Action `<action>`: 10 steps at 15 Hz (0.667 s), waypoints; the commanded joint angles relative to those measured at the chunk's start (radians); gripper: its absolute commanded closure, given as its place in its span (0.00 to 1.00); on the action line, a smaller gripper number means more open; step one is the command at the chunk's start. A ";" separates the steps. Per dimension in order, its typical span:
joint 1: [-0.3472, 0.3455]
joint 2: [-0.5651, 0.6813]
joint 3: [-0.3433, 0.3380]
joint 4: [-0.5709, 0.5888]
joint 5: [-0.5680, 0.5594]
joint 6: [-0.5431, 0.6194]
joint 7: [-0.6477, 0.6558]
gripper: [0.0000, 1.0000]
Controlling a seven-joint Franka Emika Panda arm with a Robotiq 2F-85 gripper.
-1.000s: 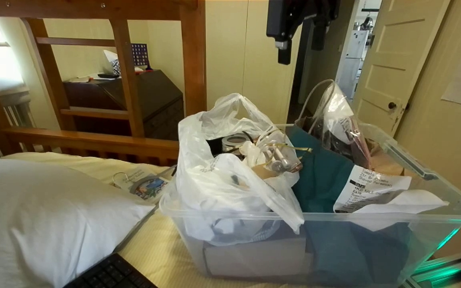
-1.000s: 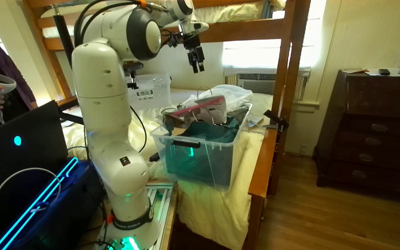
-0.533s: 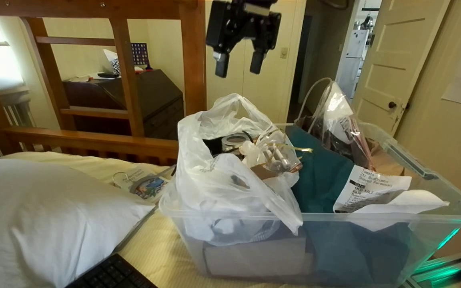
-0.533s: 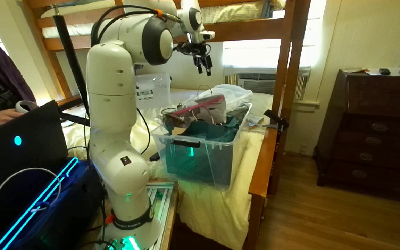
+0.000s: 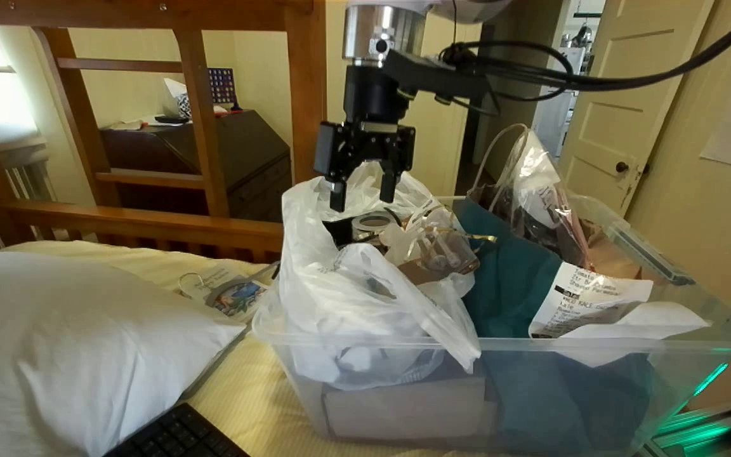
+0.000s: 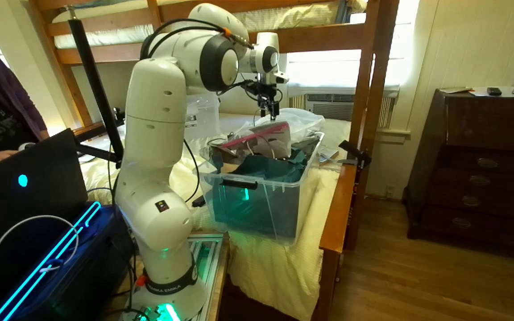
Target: Pick up the white cloth from the white plastic bag and put it back in the plastic bag
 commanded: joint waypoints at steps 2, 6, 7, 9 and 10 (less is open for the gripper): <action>0.009 -0.013 -0.024 -0.063 0.113 0.027 -0.042 0.41; 0.009 -0.016 -0.030 -0.099 0.143 0.044 -0.056 0.64; 0.011 -0.014 -0.034 -0.109 0.135 0.060 -0.057 0.64; 0.015 -0.009 -0.040 -0.125 0.122 0.093 -0.055 0.63; 0.015 -0.004 -0.040 -0.133 0.124 0.107 -0.059 0.61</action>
